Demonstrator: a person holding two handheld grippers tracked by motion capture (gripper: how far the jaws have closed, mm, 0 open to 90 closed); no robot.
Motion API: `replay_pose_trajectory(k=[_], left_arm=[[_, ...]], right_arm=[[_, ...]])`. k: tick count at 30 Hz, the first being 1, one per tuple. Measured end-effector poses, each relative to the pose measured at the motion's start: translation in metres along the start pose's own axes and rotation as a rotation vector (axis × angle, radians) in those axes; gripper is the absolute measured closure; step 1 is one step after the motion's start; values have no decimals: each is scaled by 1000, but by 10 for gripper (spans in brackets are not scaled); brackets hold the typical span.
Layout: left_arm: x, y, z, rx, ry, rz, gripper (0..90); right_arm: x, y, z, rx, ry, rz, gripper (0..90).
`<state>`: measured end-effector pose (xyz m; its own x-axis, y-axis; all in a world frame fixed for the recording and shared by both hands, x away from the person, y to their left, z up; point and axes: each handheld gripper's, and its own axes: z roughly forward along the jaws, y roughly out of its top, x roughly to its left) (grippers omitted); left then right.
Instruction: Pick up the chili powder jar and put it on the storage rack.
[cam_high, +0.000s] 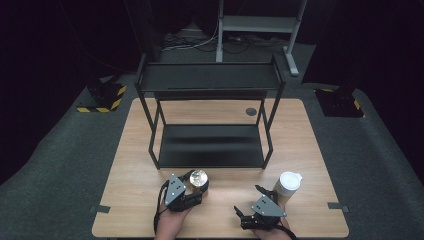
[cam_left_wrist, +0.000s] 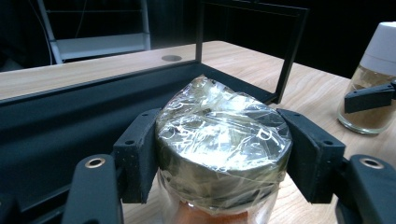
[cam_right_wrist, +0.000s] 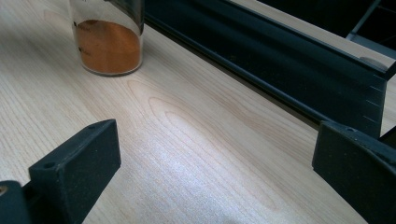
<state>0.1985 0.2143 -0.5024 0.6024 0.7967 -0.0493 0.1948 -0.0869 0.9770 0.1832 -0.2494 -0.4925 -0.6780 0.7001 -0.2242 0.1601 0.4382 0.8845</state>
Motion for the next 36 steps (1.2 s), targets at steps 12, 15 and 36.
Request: replay_pose_trajectory(k=[12,15,36], left_arm=[[3,4,-14,-27,43,5,344],[4,6,-19,-34,55,6,344],[4,29,-41,-97,86,34,345]], right_arm=[[0,0,0,2,2,-4,1],[0,1,0,4,1,-5,0],[0,2,1,9,-4,3,1]])
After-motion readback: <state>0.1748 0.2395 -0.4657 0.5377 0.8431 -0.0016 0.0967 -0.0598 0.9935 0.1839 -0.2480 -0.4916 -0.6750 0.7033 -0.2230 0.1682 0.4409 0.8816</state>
